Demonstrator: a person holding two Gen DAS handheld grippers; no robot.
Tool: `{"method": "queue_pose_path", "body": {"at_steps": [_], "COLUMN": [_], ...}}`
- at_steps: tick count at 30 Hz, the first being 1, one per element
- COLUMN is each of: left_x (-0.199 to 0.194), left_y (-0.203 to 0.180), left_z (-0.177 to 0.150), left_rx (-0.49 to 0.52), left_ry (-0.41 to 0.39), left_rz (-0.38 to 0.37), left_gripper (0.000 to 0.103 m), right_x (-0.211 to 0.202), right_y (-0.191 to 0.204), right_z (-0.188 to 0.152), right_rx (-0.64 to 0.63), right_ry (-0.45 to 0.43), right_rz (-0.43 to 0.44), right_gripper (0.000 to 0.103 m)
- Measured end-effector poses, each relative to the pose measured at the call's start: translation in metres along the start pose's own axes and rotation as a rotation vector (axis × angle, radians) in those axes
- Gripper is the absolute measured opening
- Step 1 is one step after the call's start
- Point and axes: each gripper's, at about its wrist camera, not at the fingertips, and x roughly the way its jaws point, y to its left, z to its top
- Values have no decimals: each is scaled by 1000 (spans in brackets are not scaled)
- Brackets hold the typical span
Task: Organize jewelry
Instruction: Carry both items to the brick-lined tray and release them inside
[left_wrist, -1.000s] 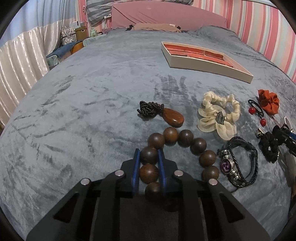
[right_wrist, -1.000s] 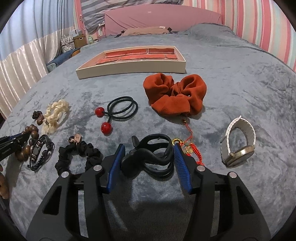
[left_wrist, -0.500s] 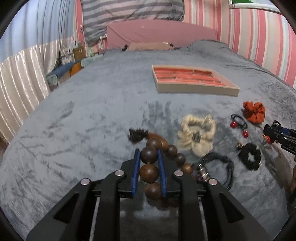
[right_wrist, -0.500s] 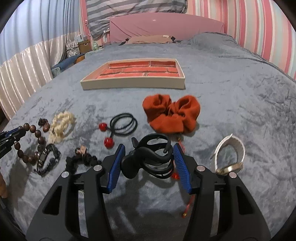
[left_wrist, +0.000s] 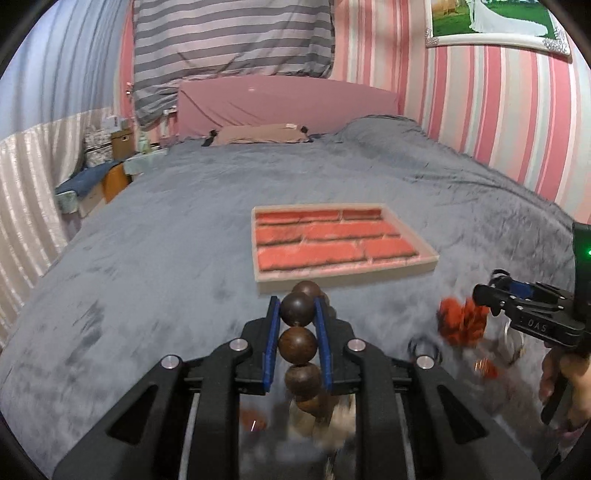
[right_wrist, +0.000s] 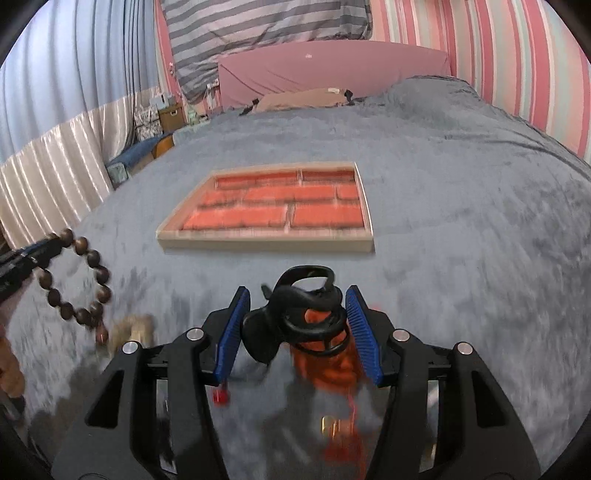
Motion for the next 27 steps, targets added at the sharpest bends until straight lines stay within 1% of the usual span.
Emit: {"method": "queue_pose_path", "body": {"at_steps": [1,3,4,6,8,9,10,11,16,19,23,25,27], "left_x": [10,37,53,83,113,136,150,172,249,291,330,346,361], "left_y": [-2,-4,-5,-5,-3,-3,-1,0,1,7,18,23,30], "left_z": [9,31,42,60,76,88,93,100,121,128,131,130,128], "left_rx": [5,15,18,13,9,6,3,0,-8,-37,-57,-66,-77], "left_ry": [2,11,18,32,46,61,72,93,167,215,259,287,316], "left_rz": [-4,-7,-6,0,-2,-3,-4,-4,7,23,70,81,109], "left_gripper": [20,20,20,20,20,20,19,19,19,19,19,19,19], "right_x": [10,24,38,59,89,100,117,132,209,248,287,303,313], "right_y": [-3,-7,-9,-14,-19,-21,-25,-28,-48,-60,-68,-72,-78], "right_z": [18,41,59,81,106,113,123,129,160,169,174,174,176], "right_rx": [-4,-5,-12,-17,-23,-25,-27,-25,5,33,32,37,87], "right_ry": [-6,-18,-20,-17,-10,-6,3,15,89,137,193,221,257], "right_rz": [0,-12,-20,-26,-33,-38,-44,-48,-54,-63,-94,-110,-82], "right_gripper": [54,54,54,54,54,54,54,54,53,53,53,53,53]}}
